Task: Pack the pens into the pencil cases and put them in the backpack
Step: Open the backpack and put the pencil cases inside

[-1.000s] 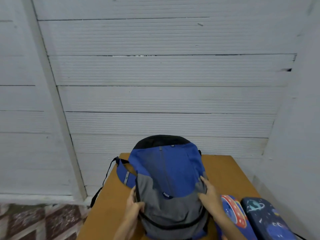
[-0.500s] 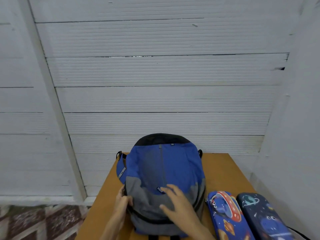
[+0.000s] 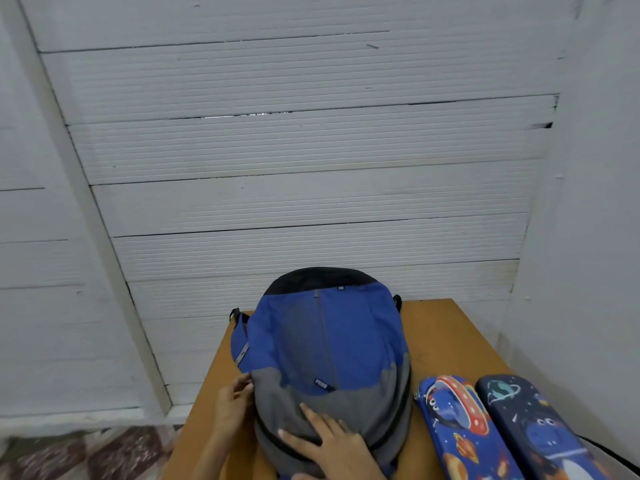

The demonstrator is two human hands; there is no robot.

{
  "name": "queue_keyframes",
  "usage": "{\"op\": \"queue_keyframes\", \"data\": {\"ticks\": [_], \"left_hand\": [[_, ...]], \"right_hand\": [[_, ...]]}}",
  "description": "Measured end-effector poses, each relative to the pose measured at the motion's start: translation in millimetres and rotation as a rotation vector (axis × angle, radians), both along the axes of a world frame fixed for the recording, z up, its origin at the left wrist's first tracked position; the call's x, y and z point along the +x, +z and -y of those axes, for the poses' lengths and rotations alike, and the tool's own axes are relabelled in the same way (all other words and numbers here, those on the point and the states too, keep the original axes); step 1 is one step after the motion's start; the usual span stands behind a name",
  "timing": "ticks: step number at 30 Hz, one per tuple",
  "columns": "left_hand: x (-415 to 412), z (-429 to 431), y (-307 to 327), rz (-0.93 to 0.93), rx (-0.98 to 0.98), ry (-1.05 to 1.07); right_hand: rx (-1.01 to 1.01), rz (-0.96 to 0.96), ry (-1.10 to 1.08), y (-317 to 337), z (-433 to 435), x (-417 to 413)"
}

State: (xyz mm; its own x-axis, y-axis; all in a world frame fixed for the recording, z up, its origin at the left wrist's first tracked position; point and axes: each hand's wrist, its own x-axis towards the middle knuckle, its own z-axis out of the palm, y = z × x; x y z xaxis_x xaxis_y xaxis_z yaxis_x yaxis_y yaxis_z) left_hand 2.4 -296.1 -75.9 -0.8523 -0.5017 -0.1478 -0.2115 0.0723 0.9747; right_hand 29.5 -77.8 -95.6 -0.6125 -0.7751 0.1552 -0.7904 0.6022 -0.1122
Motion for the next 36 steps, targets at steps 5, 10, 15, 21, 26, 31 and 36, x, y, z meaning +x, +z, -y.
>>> {"op": "queue_keyframes", "data": {"ticks": [5, 10, 15, 21, 26, 31, 36], "left_hand": [[-11, 28, -44, 0.055, -0.098, 0.084], [14, 18, -16, 0.042, -0.183, 0.109], [36, 10, -2, 0.041, -0.278, 0.118], [65, -1, -1, 0.016, -0.282, 0.106], [85, -10, -12, 0.076, -0.231, 0.067], [101, -25, -23, 0.062, -0.136, 0.08], [100, -43, -27, 0.072, -0.097, 0.046]], "right_hand": [[-0.065, 0.049, -0.124, 0, 2, 6], [-0.144, 0.084, 0.012, -4, 1, 10], [-0.111, 0.151, -0.138, -6, 3, 7], [-0.117, 0.139, -0.176, -9, 5, 9], [-0.088, 0.127, -0.115, -8, 5, 15], [-0.102, 0.055, -0.189, -12, 5, 13], [-0.078, 0.095, -0.221, -12, 6, 16]]}}
